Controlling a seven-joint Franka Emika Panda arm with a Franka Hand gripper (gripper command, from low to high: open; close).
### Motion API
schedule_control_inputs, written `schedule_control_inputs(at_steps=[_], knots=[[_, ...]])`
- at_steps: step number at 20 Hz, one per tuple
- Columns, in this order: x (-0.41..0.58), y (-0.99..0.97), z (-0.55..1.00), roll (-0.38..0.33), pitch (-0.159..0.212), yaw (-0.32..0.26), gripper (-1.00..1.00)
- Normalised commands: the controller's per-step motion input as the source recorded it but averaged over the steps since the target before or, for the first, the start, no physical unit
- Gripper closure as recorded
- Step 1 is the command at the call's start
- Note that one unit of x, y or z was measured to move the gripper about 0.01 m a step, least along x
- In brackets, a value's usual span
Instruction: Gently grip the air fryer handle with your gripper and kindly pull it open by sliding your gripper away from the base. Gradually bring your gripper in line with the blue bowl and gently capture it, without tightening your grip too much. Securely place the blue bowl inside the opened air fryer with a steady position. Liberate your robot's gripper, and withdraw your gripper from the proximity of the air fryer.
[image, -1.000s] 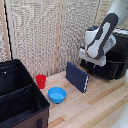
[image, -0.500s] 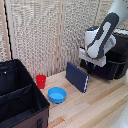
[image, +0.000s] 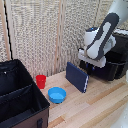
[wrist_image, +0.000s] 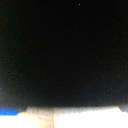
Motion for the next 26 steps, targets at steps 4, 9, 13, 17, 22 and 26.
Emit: schedule_control_inputs(at_steps=[4,9,13,17,22,26], knots=[[0.008,1.0,-0.29,0.041,0.035,0.0,1.0],[0.063,0.7,-0.2,0.022,0.035,0.0,-1.0],[0.0,0.43,-0.09,-0.056,0.037,-0.029,-1.0],[0.007,0.16,0.28,-0.084,-0.015,-0.113,-1.0],[0.076,0.14,0.83,-0.031,0.0,-0.046,-1.0],[0.126,0.22,0.99,0.0,-0.006,-0.035,-1.0]])
